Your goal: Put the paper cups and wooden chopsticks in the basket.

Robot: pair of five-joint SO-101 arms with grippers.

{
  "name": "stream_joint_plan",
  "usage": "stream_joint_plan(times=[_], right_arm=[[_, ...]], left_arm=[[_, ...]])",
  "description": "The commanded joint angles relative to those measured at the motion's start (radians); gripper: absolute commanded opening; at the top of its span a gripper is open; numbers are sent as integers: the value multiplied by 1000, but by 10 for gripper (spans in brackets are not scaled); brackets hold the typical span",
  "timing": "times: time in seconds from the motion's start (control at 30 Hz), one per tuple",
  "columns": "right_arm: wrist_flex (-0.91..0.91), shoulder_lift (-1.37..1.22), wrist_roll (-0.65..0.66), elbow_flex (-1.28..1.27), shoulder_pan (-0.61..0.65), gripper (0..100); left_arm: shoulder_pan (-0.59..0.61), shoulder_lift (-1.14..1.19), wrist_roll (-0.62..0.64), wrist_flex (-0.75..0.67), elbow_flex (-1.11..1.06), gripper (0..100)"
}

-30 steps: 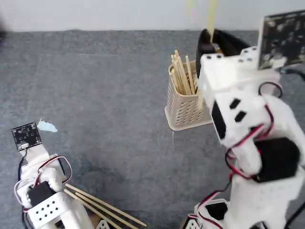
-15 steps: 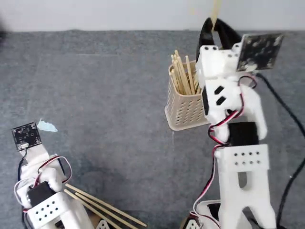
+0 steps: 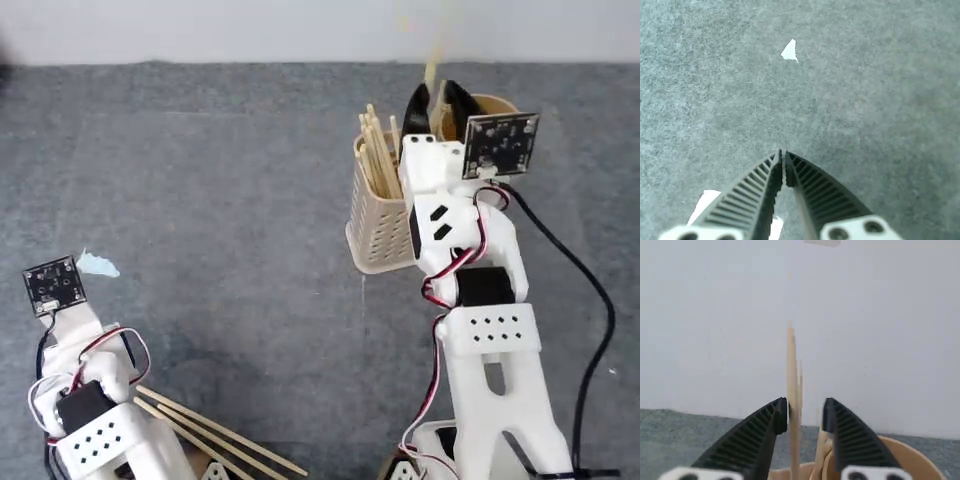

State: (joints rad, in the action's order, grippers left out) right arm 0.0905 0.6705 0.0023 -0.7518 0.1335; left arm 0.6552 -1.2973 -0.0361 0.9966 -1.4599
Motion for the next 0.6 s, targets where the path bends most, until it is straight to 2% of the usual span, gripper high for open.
stream_joint_plan(times=[0.0, 0.17, 0.33, 0.57], right_arm=[[71, 64, 11, 91, 8, 191], [249, 179, 11, 157, 74, 119], [516, 305, 18, 172, 189, 39], [920, 325, 20, 169, 363, 37]], left_arm=[[0, -12, -3, -25, 2, 13], [0, -12, -3, -25, 2, 13], [2, -12, -3, -25, 2, 13], [6, -12, -3, -25, 8, 13]])
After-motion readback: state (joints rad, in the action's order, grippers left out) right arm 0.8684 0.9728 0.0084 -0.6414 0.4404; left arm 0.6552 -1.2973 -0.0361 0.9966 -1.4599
